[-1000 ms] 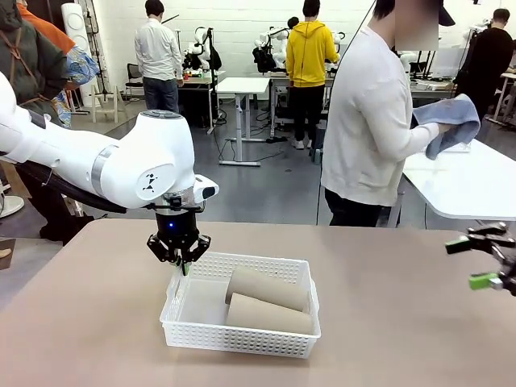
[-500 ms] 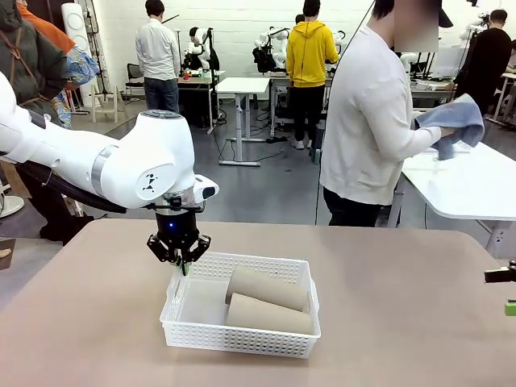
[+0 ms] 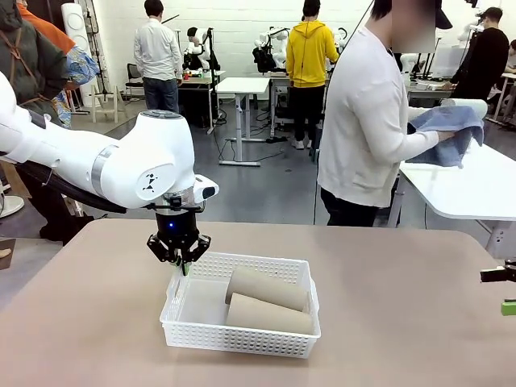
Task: Clean and organize the cups into the basket.
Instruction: Pick up the Reusable plastic cup from the right side of the table and stack it inside the Organizing basket in the center of the table.
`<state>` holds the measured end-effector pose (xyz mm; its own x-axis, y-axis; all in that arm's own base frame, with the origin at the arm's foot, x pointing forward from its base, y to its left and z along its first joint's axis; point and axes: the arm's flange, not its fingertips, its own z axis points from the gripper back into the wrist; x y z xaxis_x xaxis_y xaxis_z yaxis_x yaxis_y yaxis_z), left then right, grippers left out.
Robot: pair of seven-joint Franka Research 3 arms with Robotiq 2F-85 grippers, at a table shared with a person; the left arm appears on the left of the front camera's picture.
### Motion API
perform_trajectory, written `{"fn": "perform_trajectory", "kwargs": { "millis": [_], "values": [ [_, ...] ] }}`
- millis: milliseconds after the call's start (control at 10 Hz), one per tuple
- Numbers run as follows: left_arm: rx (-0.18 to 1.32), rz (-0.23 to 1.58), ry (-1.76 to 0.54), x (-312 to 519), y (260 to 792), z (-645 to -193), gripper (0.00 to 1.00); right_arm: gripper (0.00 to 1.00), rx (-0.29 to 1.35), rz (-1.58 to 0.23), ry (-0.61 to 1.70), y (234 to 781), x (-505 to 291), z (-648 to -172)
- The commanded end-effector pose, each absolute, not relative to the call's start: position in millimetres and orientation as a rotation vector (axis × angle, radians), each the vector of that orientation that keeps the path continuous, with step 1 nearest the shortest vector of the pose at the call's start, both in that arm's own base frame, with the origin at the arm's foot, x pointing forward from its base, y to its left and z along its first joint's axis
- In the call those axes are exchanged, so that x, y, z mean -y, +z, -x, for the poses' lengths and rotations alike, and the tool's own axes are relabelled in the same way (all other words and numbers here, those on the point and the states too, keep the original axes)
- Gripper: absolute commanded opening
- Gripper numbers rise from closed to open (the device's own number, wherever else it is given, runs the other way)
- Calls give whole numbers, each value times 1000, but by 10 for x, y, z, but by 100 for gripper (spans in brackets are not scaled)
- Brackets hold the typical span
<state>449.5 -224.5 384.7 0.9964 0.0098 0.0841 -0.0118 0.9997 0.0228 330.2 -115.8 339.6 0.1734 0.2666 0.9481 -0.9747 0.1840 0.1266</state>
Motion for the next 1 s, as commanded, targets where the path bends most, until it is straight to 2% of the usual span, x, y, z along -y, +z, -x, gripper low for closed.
{"fn": "perform_trajectory", "kwargs": {
  "millis": [0,900],
  "values": [
    [91,-24,10,2256,3869,-4500,0,100,969,-950,1106,3419,1173,-3284],
    [91,-24,10,2256,3869,-4500,0,100,969,-950,1106,3419,1173,-3284]
  ]
}}
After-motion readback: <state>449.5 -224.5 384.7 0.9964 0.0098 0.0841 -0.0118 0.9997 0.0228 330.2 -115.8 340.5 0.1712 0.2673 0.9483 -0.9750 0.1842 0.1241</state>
